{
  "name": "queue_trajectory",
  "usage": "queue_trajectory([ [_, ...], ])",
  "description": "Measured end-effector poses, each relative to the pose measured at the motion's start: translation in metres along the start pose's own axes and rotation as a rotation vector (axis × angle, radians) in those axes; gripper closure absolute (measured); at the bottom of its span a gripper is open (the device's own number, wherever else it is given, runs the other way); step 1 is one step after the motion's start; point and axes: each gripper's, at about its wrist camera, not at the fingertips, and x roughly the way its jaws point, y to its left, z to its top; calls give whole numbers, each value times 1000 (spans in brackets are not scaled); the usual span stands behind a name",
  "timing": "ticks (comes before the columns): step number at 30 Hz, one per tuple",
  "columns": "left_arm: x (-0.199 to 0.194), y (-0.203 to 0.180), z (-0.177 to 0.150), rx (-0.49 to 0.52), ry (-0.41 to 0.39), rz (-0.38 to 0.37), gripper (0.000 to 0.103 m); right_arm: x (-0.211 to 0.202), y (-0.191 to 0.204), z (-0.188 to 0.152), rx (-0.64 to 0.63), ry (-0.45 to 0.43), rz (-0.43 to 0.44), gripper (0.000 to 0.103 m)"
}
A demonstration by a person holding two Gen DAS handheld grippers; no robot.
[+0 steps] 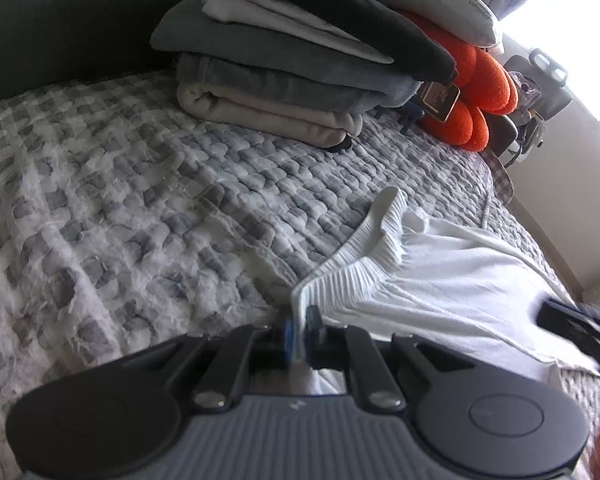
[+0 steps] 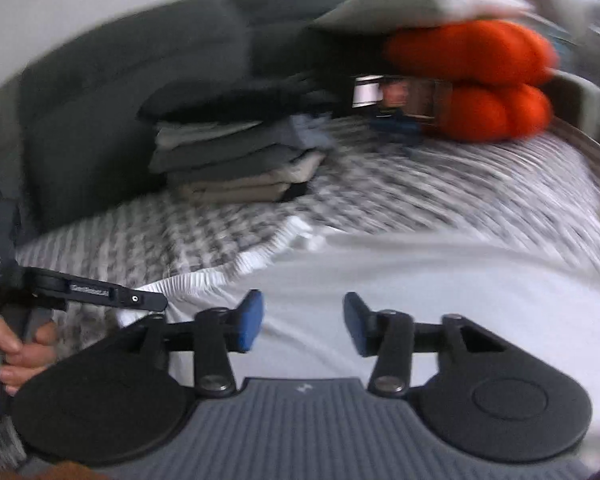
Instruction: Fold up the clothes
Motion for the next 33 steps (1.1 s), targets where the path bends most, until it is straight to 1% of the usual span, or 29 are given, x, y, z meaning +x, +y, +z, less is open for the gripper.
queue_trajectory([
  [2, 0, 1, -1, 1, -1, -6, 96, 36, -5, 20, -78, 95, -20, 52],
  [3, 0, 0, -1, 7, -4, -6, 96, 53, -7, 28, -106, 141, -48, 52],
  [4, -1, 0, -2, 14, -7, -6, 96, 68, -8, 36, -138, 169, -73, 52],
  [6, -1, -1, -3, 23, -12, -6, 95, 87, -4, 45, -219, 190, -96, 52],
  [8, -1, -1, -3, 21, -11, -7, 95, 101, 8, 50, -335, 195, -99, 52],
  [11, -1, 0, -2, 14, -7, -13, 95, 119, 23, 50, -476, 204, -45, 42],
  [12, -1, 0, -2, 13, -6, -14, 95, 127, 26, 51, -505, 204, -37, 42],
  [15, 0, 1, -1, 12, -2, -18, 95, 142, 26, 54, -530, 216, 17, 42],
  [17, -1, 1, -1, 13, -1, -19, 95, 148, 22, 55, -516, 216, 50, 43],
  [19, -2, 1, 0, 14, 3, -22, 95, 149, 14, 57, -476, 216, 85, 65],
  [20, -2, 1, 0, 15, 6, -25, 95, 148, 10, 58, -451, 220, 106, 86],
  [21, -2, 2, 0, 13, 10, -28, 95, 147, 10, 58, -456, 209, 90, 96],
  [23, -3, 3, 0, 10, 15, -33, 95, 144, 9, 58, -469, 188, 67, 97],
  [26, -5, 4, 1, 3, 17, -31, 95, 136, 7, 65, -422, 118, 77, 97],
  [29, -7, 4, 1, -2, 9, -20, 95, 136, 8, 76, -389, 55, 44, 98],
  [33, -9, 4, 2, 8, -7, 6, 95, 156, 20, 84, -418, 55, -23, 98],
])
